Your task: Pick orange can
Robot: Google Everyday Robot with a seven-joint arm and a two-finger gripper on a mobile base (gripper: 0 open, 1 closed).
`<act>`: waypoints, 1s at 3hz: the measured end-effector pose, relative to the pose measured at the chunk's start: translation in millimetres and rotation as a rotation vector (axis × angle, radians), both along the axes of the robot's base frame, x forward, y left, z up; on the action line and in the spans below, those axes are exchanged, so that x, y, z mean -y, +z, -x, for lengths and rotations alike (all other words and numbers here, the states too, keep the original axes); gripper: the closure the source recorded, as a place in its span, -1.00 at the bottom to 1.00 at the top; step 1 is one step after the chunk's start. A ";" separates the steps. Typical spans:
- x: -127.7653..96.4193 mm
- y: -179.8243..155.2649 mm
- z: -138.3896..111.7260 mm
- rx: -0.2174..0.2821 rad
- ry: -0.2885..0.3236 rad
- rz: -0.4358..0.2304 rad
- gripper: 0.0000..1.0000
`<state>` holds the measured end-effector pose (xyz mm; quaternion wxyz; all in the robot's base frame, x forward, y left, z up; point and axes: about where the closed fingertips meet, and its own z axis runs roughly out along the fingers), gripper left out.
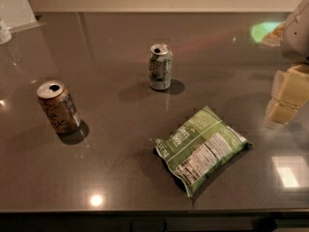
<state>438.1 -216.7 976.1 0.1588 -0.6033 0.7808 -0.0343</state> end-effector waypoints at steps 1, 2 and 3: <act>-0.8 0.5 -0.1 0.003 0.001 -0.001 -1.00; -30.5 -6.8 -3.3 0.007 0.050 -0.020 -1.00; -75.0 -15.2 -11.0 0.017 0.114 -0.070 -1.00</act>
Offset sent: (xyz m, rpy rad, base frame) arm 0.0077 0.0709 -0.0226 0.0472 0.0081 0.1196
